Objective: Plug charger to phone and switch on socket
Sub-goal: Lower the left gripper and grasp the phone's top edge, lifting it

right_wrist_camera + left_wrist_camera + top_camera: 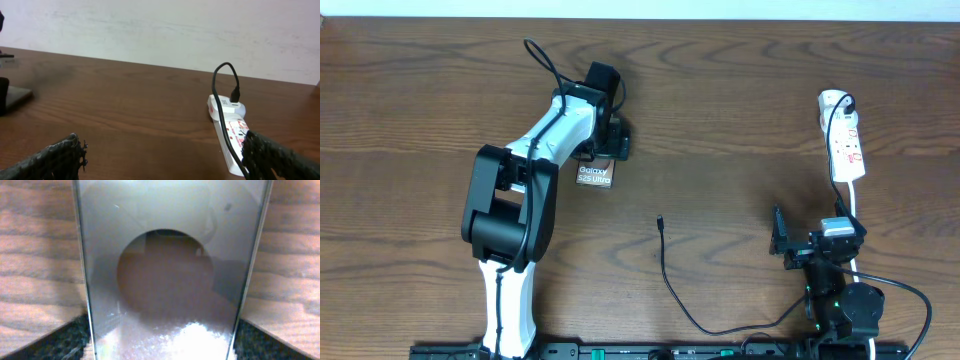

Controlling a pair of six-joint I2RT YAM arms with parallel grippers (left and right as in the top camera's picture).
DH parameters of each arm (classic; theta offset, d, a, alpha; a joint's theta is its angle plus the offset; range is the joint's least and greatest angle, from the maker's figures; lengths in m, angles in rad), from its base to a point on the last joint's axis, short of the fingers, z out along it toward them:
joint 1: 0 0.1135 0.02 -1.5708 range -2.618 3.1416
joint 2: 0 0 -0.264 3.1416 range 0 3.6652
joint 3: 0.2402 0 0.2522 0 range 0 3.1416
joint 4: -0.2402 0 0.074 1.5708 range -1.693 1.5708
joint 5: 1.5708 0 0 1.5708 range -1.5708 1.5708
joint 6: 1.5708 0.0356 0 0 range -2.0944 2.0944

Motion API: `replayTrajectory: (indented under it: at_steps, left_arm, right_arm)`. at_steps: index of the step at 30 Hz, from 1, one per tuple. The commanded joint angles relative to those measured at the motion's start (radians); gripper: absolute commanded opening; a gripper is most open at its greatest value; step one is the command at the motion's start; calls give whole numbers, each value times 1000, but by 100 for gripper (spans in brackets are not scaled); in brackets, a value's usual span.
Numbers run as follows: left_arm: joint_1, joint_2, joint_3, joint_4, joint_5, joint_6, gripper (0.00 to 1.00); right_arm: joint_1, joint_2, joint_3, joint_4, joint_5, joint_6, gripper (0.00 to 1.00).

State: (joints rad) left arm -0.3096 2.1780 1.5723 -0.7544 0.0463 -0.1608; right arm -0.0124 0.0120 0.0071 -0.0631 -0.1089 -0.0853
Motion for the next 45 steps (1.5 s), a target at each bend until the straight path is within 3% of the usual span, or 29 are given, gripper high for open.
replayTrajectory:
  at_steps: [1,12,37,42,45]
  left_arm:
    - [2,72,-62,-22,24,-14,82]
    - [12,8,-35,-31,23,-25,67]
    - [19,-253,-35,-94,30,-126,66]
    - [19,-274,-35,-108,145,-123,67]
    - [19,-284,-35,-102,233,-94,67]
  right_arm:
    - [6,-5,-2,-3,-3,-6,99]
    - [6,-5,-2,-3,-2,-6,99]
    - [6,-5,-2,-1,3,-8,99]
    - [6,-5,-2,27,-32,6,99]
    - [7,-5,-2,87,-144,119,99]
